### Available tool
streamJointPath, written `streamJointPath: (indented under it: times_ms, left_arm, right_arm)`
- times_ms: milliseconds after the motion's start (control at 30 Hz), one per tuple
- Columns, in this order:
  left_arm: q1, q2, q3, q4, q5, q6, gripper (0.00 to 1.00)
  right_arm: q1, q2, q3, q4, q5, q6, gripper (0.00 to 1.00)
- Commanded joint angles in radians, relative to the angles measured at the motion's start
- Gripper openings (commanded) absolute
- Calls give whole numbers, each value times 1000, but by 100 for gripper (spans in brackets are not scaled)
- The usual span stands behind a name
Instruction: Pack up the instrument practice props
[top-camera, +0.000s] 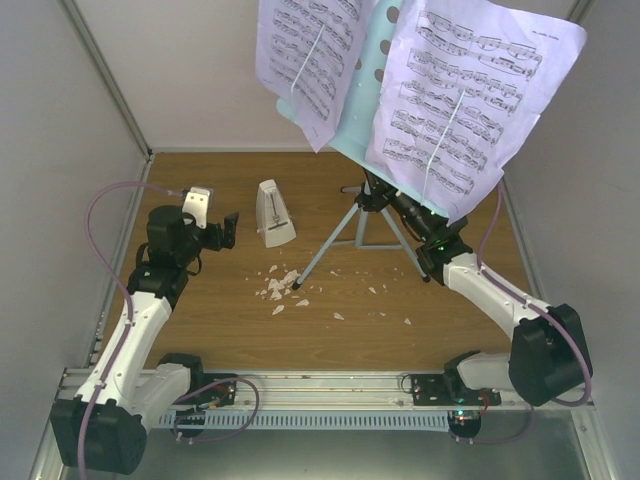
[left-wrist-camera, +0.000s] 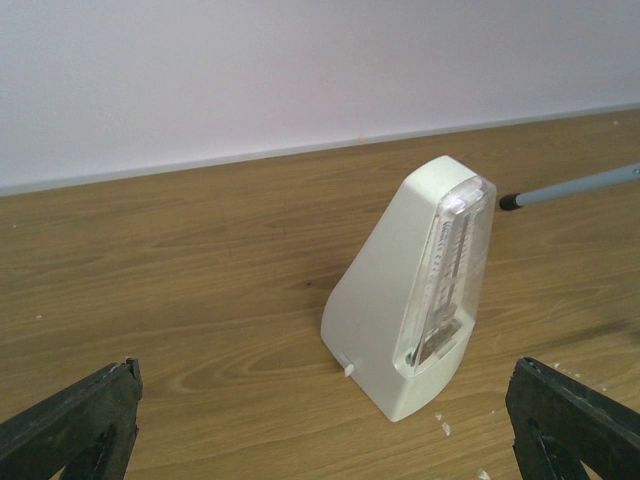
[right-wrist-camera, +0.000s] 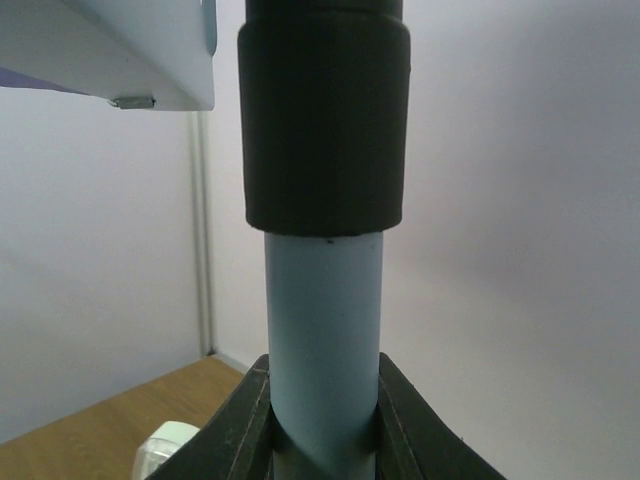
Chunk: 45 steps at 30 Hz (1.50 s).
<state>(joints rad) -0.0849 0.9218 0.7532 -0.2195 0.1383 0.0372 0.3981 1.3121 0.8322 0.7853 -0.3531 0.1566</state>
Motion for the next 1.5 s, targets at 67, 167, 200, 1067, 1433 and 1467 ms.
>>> streamJointPath:
  times_ms: [67, 167, 200, 1067, 1433, 1467]
  left_arm:
    - [-7, 11, -15, 70, -41, 27, 99]
    - [-7, 17, -14, 71, -47, 29, 99]
    - [-6, 20, -15, 71, -48, 30, 99]
    - [-6, -9, -14, 75, -39, 25, 99]
    - [-7, -54, -15, 70, -52, 10, 99]
    - [-6, -57, -14, 69, -51, 8, 99]
  right_arm:
    - [-101, 24, 42, 295, -326, 206, 0]
    - [-152, 54, 45, 381, -391, 320, 1]
    - [-159, 58, 48, 387, -402, 332, 1]
    - [-174, 2, -59, 142, -286, 166, 77]
    - [-252, -356, -238, -465, 383, 313, 91]
    - [-276, -394, -229, -552, 459, 344, 92]
